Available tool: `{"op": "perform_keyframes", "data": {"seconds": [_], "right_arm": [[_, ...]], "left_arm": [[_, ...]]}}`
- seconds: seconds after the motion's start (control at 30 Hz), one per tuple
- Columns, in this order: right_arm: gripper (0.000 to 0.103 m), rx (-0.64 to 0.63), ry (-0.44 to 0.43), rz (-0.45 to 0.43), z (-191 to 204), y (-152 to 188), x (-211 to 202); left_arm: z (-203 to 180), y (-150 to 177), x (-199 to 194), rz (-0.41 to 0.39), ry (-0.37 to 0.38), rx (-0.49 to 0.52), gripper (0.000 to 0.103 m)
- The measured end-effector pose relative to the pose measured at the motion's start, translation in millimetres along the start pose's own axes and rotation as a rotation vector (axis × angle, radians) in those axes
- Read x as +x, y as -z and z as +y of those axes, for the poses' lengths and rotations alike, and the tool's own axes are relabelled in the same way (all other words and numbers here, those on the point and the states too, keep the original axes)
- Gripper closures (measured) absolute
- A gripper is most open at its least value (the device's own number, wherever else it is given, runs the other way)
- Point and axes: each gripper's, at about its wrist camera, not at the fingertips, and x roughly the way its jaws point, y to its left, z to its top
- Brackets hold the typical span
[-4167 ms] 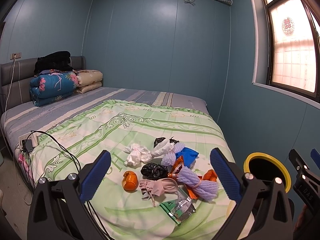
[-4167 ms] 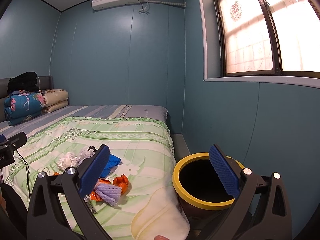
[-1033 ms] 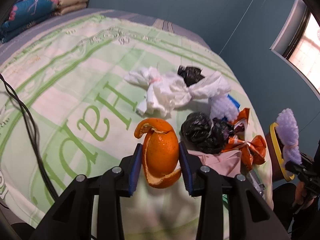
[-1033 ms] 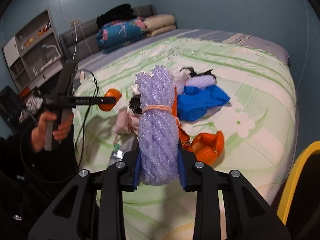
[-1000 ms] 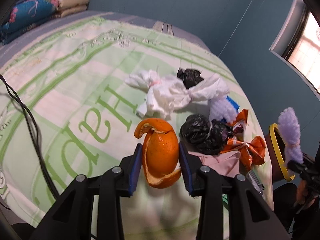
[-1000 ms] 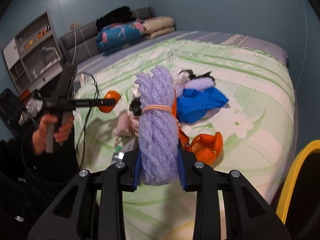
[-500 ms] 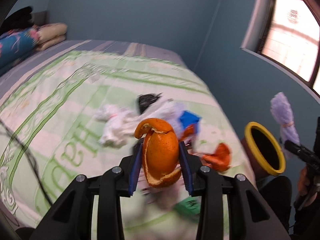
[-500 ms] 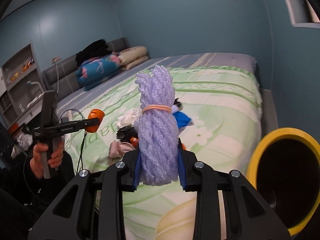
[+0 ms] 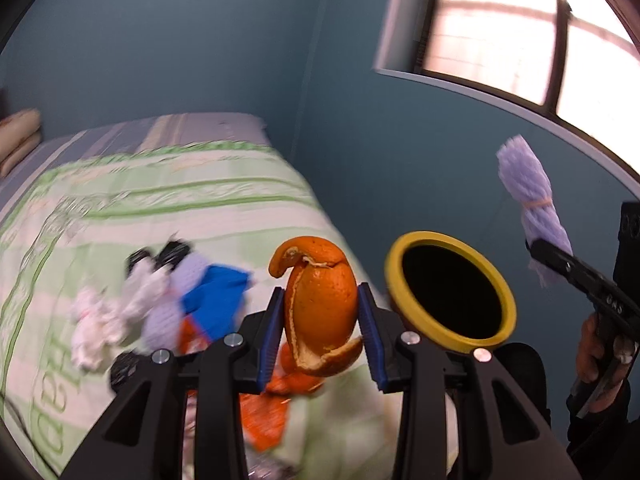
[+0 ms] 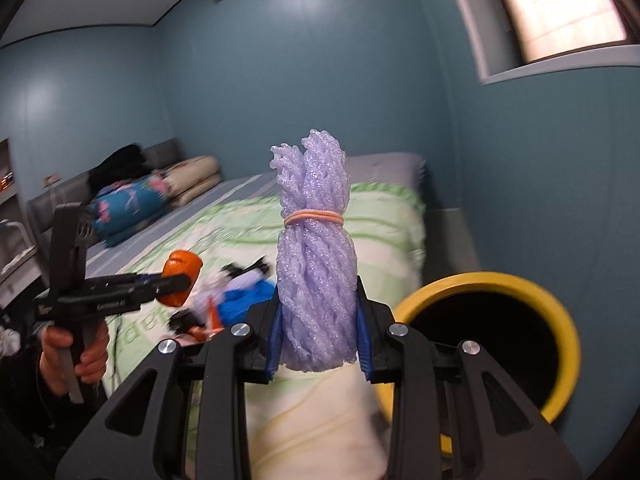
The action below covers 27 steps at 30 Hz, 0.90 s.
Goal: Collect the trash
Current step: 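Carry the orange peel and purple mesh bundle over the yellow-rimmed bin with both tools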
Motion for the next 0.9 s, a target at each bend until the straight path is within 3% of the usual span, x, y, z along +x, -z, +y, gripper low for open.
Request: {"op": "perform_keyframes", "data": {"seconds": [0.23, 0.57, 0.9], "right_arm": [[0.075, 0.065, 0.128, -0.049, -38, -3, -11], [0.074, 0.166, 0.256, 0.007, -91, 1, 9], [0.074, 0.26, 0.31, 0.077, -128, 16, 37]], "left_arm": [[-54, -22, 40, 0.015, 0.099, 0.074, 0.069], [-110, -37, 112, 0.082, 0.207, 0.103, 0.069], [-140, -27, 158, 0.141, 0.276, 0.11, 0.068]]}}
